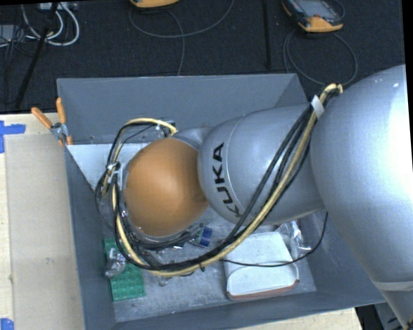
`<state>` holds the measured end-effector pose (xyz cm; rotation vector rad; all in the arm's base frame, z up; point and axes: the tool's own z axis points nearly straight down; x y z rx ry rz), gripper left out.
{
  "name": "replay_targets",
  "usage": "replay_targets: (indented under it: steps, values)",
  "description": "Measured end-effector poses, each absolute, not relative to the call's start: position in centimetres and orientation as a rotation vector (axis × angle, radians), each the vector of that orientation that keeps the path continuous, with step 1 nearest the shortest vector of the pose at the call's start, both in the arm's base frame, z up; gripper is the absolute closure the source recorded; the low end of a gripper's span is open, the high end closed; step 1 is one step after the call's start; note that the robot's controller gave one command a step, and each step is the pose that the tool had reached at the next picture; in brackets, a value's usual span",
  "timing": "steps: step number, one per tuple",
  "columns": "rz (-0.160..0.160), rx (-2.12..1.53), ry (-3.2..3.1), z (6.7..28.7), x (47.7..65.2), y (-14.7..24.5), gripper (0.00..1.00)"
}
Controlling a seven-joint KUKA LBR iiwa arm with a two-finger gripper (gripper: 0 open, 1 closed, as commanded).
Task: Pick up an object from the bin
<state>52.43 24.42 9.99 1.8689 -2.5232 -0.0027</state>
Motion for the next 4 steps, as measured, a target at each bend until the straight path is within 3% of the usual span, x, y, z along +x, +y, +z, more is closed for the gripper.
replay_targets:
  steps: [1, 2, 3, 4]
  values:
    - [-0.004, 2.290, -2.145, 9.9, 47.4, 23.9, 0.00]
    - [-0.029, 2.414, -2.000, 7.5, 56.4, 24.5, 0.00]
    - [-0.015, 2.416, -1.994, 7.7, 56.2, 24.8, 0.00]
    - [-0.035, 2.424, -2.007, 8.0, 55.9, 25.7, 1.00]
